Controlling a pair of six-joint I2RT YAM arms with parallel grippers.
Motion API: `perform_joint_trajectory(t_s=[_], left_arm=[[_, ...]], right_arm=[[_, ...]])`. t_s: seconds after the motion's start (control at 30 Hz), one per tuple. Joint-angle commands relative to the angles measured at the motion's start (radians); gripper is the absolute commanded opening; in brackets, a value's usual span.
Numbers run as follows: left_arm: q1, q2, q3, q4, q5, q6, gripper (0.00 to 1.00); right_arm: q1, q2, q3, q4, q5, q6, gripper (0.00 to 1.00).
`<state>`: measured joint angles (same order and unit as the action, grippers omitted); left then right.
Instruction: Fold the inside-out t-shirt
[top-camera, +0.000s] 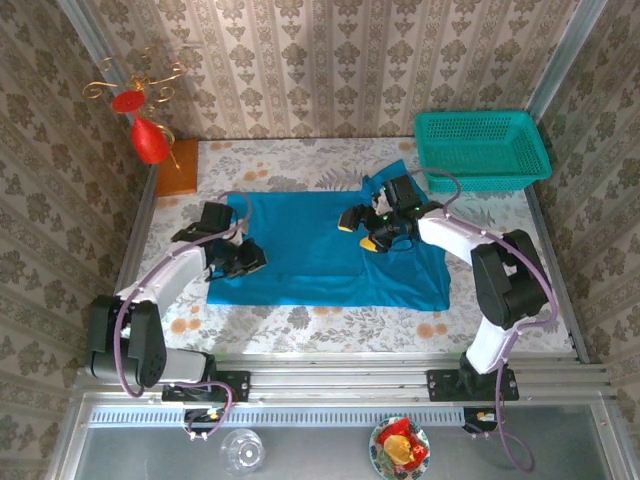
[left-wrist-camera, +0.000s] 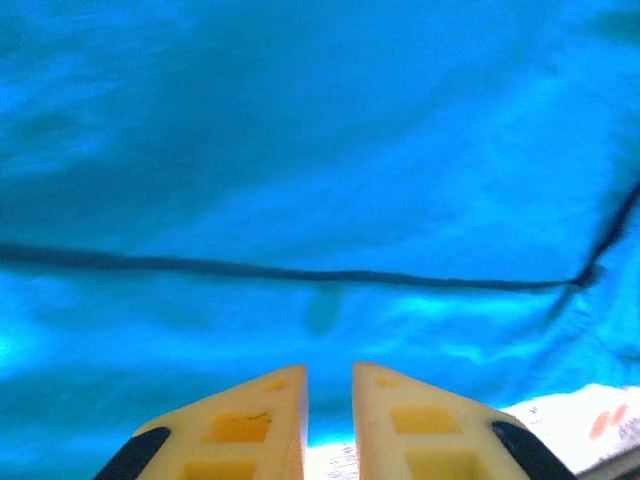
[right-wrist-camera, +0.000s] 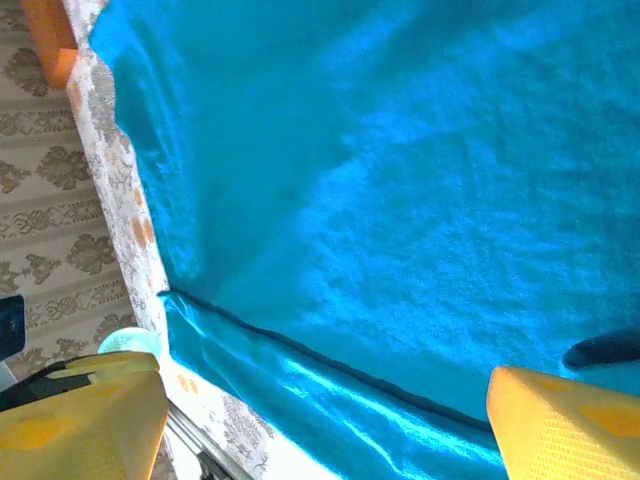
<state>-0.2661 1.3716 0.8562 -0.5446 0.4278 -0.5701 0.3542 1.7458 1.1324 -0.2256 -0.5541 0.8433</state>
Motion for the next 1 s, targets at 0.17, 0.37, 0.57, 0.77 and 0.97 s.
perform_joint_trajectory(t_s=[0.17, 0.37, 0.57, 0.77, 0.97], left_arm=[[-0.237, 0.218, 0.218, 0.13, 0.074, 0.027, 0.24], [-0.38, 0.446, 0.42, 0.183, 0.1, 0.079, 0.25], [-0.454, 0.684, 0.675, 0.06, 0.096, 0.185, 0.26], [-0.473, 0.799, 0.788, 0.032, 0.121, 0.186, 0.25], [-0.477, 0.829, 0.809, 0.042, 0.113, 0.168, 0.17]], right_arm=[[-0.157, -0.152, -0.032, -0.337, 0.197, -0.248, 0.75], [-0.24, -0.173, -0.058, -0.463, 0.375, -0.416, 0.62], [-0.259, -0.095, -0.03, -0.458, 0.402, -0.506, 0.51], [-0.261, -0.011, 0.018, -0.408, 0.325, -0.519, 0.43], [-0.261, 0.041, 0.079, -0.395, 0.301, -0.513, 0.25]])
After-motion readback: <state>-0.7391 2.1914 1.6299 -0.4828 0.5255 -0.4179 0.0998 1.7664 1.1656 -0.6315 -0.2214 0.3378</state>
